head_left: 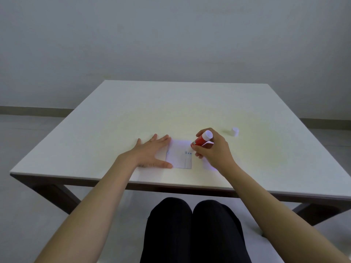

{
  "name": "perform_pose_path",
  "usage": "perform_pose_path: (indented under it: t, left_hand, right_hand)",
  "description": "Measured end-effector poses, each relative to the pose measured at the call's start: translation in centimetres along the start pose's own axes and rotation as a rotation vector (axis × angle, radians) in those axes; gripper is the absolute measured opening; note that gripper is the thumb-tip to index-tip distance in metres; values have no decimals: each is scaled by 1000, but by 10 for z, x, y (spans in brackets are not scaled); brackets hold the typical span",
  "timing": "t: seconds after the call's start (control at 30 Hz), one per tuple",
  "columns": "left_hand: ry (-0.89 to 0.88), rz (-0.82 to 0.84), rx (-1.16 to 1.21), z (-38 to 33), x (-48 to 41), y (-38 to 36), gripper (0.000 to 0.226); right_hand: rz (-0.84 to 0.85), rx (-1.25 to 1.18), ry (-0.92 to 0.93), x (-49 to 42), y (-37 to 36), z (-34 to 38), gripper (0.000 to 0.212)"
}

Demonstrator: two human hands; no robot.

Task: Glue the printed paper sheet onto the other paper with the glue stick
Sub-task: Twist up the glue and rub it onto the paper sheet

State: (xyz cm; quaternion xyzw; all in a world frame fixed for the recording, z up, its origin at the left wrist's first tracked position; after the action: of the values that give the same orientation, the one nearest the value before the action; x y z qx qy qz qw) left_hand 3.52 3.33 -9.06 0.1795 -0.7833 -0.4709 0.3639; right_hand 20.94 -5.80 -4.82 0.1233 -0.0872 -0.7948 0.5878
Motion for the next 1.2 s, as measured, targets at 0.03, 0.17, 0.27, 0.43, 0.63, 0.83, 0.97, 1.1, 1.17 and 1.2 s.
perform_pose_path:
  t: [0.03,0.17,0.27,0.43,0.63,0.83,0.97,1.1,1.17,1.2]
  left_hand:
    - [-2,0,-2,-1,-1,0,100]
    - [-7,10,-6,-3,-2,1,93]
    - [-4,7,-17,-1,-2,0,92]
    - [-13,6,-21,1,-5,-2,92]
    - [-9,-4,-12,4,-6,-3,103]
    - [-11,13,-30,3,-6,-4,104]
    - [-14,14,-27,2,-7,-4,105]
    - [-11,15,-15,0,-7,-3,106]
    - [-17,24,-19,-2,-6,-2,105]
    - [-20,28,-16,-2,-5,-2,105]
  right_hand:
    - [30,-41,8,2,-4,1,17]
    - [167,-107,13,11,-20,-1,7]
    - [163,-67,-10,8,-17,-6,9]
    - [-100,-97,-73,-11,11,-15,13]
    - [116,-11,1,-6,-34,-3,18]
    - [-103,-39,-59,-28,-7,-10,17]
    - [-126,30,-2,-24,-19,3,13]
    - [68,111,55,-19,-57,12,20]
    - [14,62,3,-30,-47,7,20]
    - [-33,35,-43,-35,-38,3,21]
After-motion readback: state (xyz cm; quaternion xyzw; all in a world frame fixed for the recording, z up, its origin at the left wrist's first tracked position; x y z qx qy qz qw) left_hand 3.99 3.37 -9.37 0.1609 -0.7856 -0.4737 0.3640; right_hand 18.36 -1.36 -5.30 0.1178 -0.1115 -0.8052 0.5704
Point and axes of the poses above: each hand's wrist, its own x-axis away from the middle knuckle, its own y-axis out of the back of the hand, z = x × y, the point moved 8 cm from there along -x, towards the middle knuckle, and after that the axes turned 5 degrees about z, right-handed, at the moved point
